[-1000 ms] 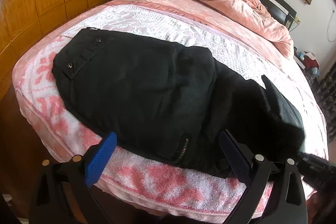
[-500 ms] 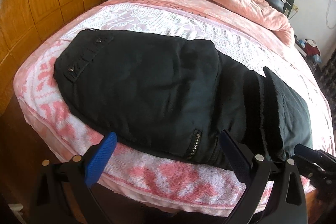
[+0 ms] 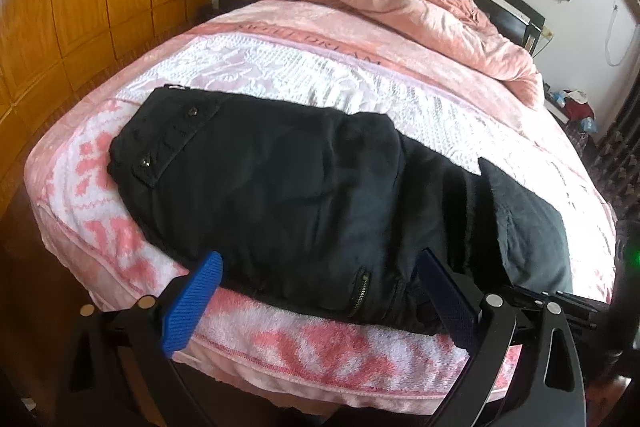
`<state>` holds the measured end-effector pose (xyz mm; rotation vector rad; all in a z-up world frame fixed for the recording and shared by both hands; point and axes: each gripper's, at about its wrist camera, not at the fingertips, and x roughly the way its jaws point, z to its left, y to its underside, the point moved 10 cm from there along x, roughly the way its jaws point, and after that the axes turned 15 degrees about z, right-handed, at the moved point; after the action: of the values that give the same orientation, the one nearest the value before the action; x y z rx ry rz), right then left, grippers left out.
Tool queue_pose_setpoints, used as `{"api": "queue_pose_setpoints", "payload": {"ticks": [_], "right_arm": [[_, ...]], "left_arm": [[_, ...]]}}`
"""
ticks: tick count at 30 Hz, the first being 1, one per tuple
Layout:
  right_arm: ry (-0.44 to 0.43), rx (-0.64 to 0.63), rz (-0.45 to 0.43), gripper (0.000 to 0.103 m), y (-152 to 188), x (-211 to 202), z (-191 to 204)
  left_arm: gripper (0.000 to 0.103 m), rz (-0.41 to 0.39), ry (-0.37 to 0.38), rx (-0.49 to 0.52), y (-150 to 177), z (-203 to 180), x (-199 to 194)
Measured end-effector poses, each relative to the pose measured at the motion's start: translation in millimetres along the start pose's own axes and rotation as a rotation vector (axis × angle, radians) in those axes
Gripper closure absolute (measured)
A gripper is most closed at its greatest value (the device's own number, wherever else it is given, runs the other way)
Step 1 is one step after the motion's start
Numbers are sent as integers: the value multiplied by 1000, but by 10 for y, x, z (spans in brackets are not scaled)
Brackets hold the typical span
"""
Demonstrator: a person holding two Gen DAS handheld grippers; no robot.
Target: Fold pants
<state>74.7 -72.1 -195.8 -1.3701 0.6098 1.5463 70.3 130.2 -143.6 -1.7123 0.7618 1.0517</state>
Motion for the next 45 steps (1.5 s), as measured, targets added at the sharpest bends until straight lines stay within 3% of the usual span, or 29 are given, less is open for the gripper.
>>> {"api": "queue_pose_setpoints", "payload": {"ticks": [1,6,11,16,21,22,23,26,30,35,40,45], "right_arm": [[-17,-2,-5,95,-10,-29,13],[-98,-20,-29,95,-81,-213,183],[-95,-108,-20,95,-54,-228,435],[-45,-132,48,94,-10,82,475],[-75,-114,75,81,31,178,460],[-103,-114,77,68,46,143,480],[-130,-110,70,62,55,91,499],[-222,-81,43,59,122,-166,453],[-239,23,-27,41,196,-512,-10],[-144,198,-82,41,378,-754,-941],[-153,360,-41,35,607,-638,-1670],[-288,415,11,31,690,-344,-1826]], "left_arm": [[4,-7,2,3,-11,-6,-21],[4,-20,14,6,-27,-48,-77],[4,-25,12,11,-10,-86,-99],[4,-23,7,17,-2,-121,-112],[4,-37,-7,34,-14,-178,-162],[4,-37,-8,36,-15,-190,-167],[4,-38,-8,36,-16,-203,-174],[4,-45,-8,41,-16,-239,-191],[4,-46,-17,58,-11,-300,-181],[4,-37,-14,76,-1,-403,-149],[4,-22,-23,99,33,-529,-106],[4,-29,-38,135,49,-663,-133]]}}
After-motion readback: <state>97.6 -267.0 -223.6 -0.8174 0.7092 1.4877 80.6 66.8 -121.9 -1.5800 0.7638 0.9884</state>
